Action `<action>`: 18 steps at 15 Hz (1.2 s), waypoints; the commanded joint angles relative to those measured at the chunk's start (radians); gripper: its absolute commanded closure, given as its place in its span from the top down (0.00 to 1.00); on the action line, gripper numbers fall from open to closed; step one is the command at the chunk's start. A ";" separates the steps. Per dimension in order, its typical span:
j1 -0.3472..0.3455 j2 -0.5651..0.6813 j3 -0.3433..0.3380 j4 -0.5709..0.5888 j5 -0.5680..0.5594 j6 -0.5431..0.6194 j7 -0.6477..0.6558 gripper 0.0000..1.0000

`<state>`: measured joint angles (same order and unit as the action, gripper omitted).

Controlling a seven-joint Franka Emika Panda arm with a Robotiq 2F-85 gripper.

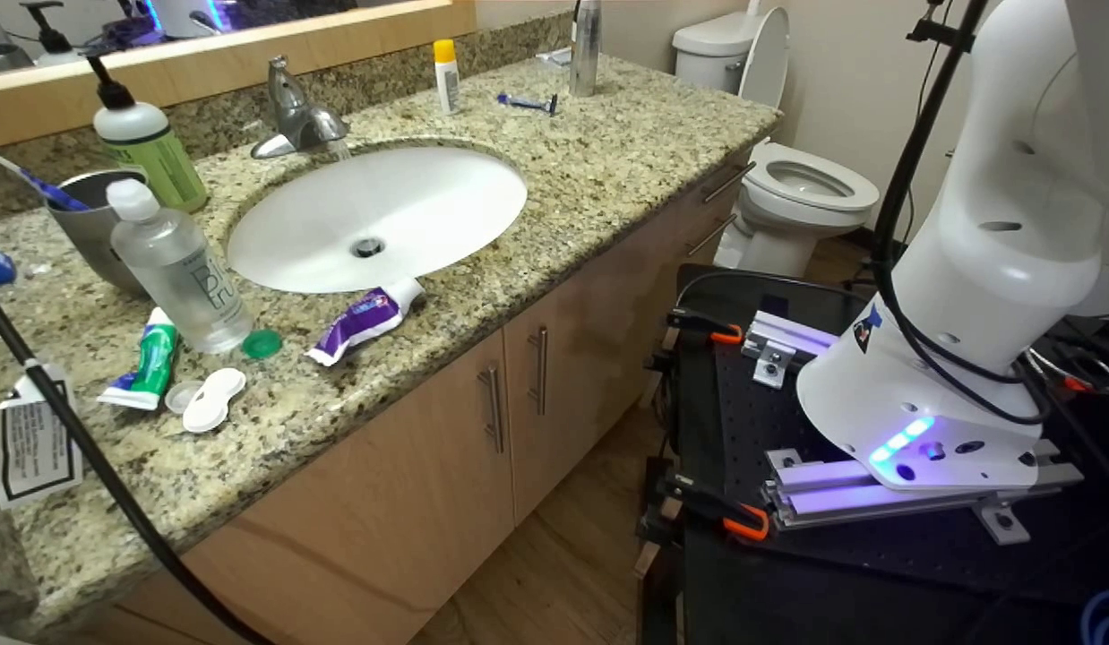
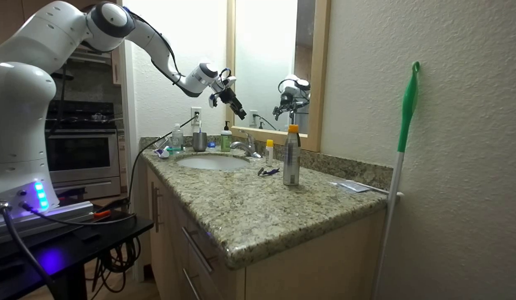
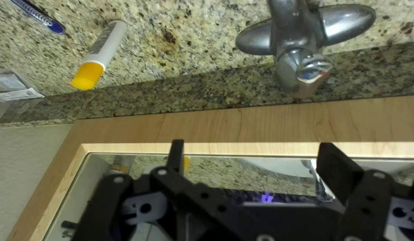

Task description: Close the faucet

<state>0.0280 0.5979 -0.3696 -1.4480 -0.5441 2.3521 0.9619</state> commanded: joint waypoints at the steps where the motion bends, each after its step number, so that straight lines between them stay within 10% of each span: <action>1: -0.016 0.017 0.016 0.000 0.004 -0.039 -0.052 1.00; 18: -0.017 0.042 0.021 0.028 0.052 -0.081 -0.075 1.00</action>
<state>0.0143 0.6390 -0.3508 -1.4236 -0.4919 2.2732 0.8887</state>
